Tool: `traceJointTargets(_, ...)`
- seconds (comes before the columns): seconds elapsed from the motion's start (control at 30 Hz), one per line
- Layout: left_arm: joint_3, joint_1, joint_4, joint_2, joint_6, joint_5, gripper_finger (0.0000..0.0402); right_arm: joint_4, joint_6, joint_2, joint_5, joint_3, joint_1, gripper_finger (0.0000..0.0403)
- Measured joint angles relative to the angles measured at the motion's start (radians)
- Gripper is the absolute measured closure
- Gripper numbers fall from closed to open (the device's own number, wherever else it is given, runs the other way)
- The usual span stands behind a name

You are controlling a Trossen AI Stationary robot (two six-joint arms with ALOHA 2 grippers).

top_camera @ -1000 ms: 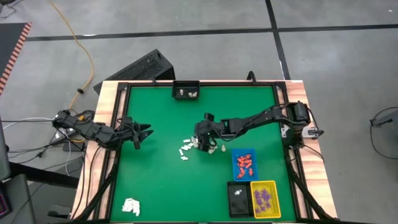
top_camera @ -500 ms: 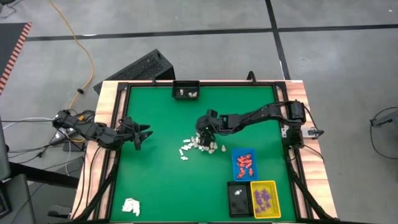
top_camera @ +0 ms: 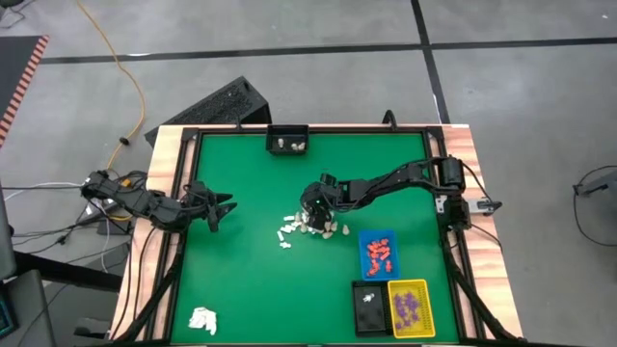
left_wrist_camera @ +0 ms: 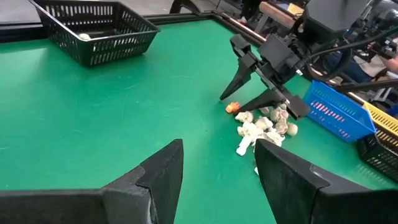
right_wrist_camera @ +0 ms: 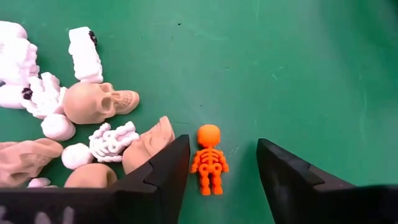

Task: Sort Halloween decoration
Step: Put the orange skeleton toy into the blue bin

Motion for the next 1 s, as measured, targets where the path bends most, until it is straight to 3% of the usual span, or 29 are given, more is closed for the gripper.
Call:
traceJointTargets(0.43, 0.0, 0.0, 0.0, 0.0, 0.0, 0.0, 0.0213, -0.022, 0.039, -0.013, 0.0, 0.013, 0.0, 0.0389)
traceJointTargets(0.77, 0.0, 0.0, 0.001, 0.0, 0.001, 0.001, 0.0213, -0.15, -0.014, -0.144, 0.0, 0.062, 0.011, 0.0387)
traceJointTargets(1.0, 0.0, 0.0, 0.001, 0.0, 0.001, 0.008, 0.0213, -0.481, 0.059, -0.373, -0.018, 0.065, 0.092, 0.0388)
